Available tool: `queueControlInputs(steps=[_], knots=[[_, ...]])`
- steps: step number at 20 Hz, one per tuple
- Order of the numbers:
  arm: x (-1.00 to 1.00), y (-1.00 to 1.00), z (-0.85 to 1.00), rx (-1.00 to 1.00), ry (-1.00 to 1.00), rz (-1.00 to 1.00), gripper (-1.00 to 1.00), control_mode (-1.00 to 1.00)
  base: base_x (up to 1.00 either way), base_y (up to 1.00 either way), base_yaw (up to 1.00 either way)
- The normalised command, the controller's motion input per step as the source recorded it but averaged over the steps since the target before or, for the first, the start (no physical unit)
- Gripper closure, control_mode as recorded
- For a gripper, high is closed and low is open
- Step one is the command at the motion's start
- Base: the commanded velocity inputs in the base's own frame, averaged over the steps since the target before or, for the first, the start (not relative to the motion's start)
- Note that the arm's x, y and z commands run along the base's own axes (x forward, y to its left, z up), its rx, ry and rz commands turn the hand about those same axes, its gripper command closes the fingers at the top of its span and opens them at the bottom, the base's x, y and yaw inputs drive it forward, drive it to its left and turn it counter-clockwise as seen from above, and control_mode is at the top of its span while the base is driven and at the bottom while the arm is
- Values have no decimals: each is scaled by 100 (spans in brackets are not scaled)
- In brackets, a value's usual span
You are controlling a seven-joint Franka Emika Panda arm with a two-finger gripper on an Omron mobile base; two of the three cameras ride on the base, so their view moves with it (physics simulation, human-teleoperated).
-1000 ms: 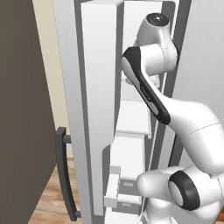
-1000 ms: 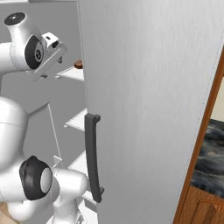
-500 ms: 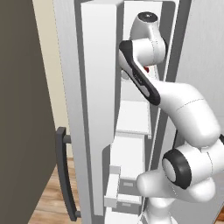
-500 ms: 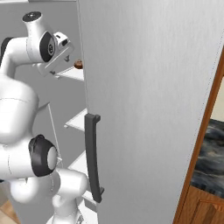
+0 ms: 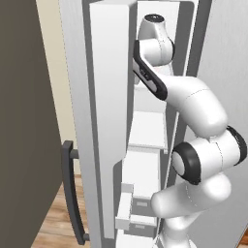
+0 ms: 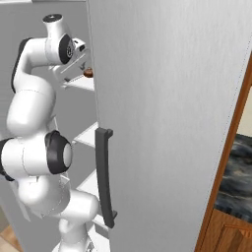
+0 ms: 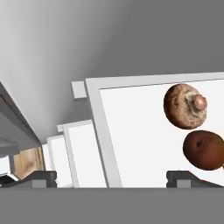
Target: Take the pear, bell pepper, and mushroom from the freezer and place them in the bowl on the counter.
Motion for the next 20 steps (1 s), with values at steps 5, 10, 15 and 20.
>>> queueControlInputs(steps=[5,10,15,20], knots=[[70,0,-2,0,11,1,-100,-100,0,0,0],[58,0,-2,0,6,1,-100,-100,0,0,0],[40,1,0,0,3,0,-100,-100,0,0,0],[34,10,0,-2,5,0,-100,-100,0,0,0]])
